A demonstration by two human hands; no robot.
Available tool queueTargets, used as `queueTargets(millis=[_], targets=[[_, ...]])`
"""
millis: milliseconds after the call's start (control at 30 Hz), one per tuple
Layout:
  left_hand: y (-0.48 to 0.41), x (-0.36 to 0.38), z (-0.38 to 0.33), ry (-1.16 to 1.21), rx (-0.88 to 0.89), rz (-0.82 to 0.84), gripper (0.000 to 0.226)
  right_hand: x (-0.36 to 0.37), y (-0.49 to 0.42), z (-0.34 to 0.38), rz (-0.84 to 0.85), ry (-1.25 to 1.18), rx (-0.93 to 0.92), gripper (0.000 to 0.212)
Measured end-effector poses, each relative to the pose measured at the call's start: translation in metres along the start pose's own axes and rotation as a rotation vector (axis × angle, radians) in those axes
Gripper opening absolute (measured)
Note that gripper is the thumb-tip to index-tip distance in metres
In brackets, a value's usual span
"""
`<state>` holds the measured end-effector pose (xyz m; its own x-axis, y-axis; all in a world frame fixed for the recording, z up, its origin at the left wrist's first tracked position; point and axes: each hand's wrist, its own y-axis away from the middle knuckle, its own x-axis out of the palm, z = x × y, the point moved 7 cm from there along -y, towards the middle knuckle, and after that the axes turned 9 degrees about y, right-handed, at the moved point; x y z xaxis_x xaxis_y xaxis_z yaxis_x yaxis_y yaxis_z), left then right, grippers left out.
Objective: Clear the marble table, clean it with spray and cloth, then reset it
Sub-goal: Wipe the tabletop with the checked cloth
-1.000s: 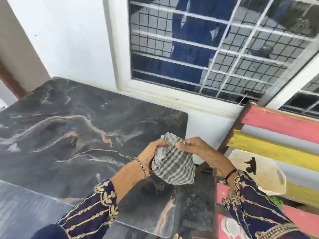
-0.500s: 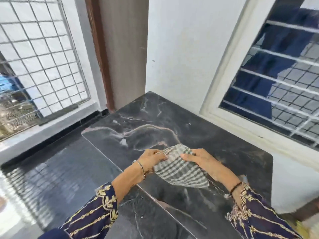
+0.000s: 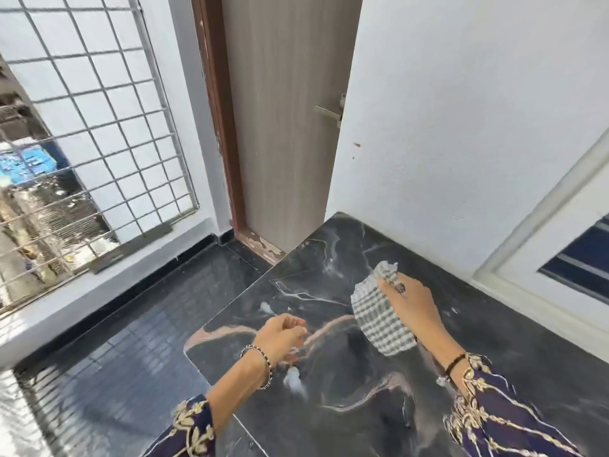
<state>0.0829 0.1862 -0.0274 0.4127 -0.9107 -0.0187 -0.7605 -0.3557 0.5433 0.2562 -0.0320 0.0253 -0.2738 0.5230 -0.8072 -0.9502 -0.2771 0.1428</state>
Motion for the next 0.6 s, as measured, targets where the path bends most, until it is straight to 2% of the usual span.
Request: queueTargets(millis=[33,100,167,267,367,433,567,600], targets=[[-0.014,-0.007,-0.006,-0.002,0.007,-0.008,0.014,0.001,-0.019,0.013,-0.051,0.091,-0.039,0.071],[-0.042,-0.020,-0.022,-0.010,0.017,-0.010,0.012,0.008,-0.053,0.053,-0.140,0.284,-0.145,0.053],[-0.064,-0.029,-0.033,-0.002,0.011,-0.016,0.010,0.035,-0.079,0.086,-0.047,0.413,-0.257,0.047],[-0.088,-0.040,-0.040,-0.042,0.020,-0.013,0.008,0.084,-0.098,0.105,0.241,0.486,-0.301,0.048],[-0.107,-0.047,-0.044,-0.151,0.037,0.034,0.010,0.103,-0.107,0.104,0.189,0.555,-0.375,0.038],[-0.119,-0.051,-0.047,-0.227,0.045,0.049,0.012,0.114,-0.113,0.101,0.116,0.530,-0.461,0.040],[-0.141,-0.047,-0.056,-0.498,0.093,0.120,0.018,0.180,-0.105,0.087,0.339,0.611,-0.585,0.066],[-0.144,-0.045,-0.057,-0.570,0.106,0.134,0.020,0.190,-0.101,0.083,0.341,0.650,-0.589,0.068]])
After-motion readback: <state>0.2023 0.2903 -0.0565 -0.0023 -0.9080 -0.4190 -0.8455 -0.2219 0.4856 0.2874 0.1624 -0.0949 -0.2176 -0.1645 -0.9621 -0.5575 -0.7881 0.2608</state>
